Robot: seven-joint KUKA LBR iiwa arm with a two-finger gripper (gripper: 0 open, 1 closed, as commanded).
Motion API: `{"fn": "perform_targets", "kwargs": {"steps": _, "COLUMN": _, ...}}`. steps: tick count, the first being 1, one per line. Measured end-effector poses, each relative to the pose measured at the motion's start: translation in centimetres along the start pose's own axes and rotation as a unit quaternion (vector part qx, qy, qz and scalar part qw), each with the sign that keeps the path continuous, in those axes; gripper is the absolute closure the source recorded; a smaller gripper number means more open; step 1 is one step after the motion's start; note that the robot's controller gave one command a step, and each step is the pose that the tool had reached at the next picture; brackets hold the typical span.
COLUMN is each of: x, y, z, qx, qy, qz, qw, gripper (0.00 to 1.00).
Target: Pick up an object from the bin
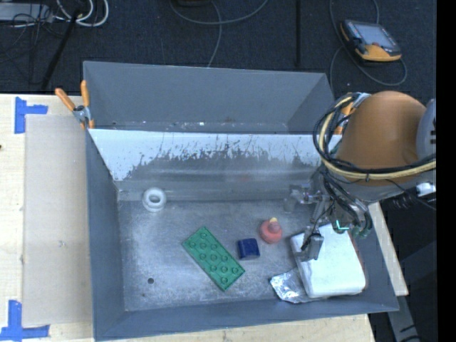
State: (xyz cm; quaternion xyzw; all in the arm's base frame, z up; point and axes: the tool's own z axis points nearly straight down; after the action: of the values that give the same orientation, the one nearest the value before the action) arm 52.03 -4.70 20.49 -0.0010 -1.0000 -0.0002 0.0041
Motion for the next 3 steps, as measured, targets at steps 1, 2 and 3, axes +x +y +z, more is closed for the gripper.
{"fn": "perform_targets", "kwargs": {"steps": 1, "x": -3.7, "y": 0.1, "z": 10.5, "qx": 0.0, "qy": -0.0008, "qz": -0.006, "qw": 1.0, "gripper": 0.0}}
{"fn": "perform_targets", "kwargs": {"steps": 2, "x": -3.9, "y": 0.1, "z": 10.1, "qx": 0.0, "qy": -0.0039, "qz": -0.008, "qw": 1.0, "gripper": 1.0}}
{"fn": "perform_targets", "kwargs": {"steps": 3, "x": -0.3, "y": 0.5, "z": -3.3, "qx": 0.001, "qy": -0.0079, "qz": -0.027, "qw": 0.9996, "gripper": 1.0}}
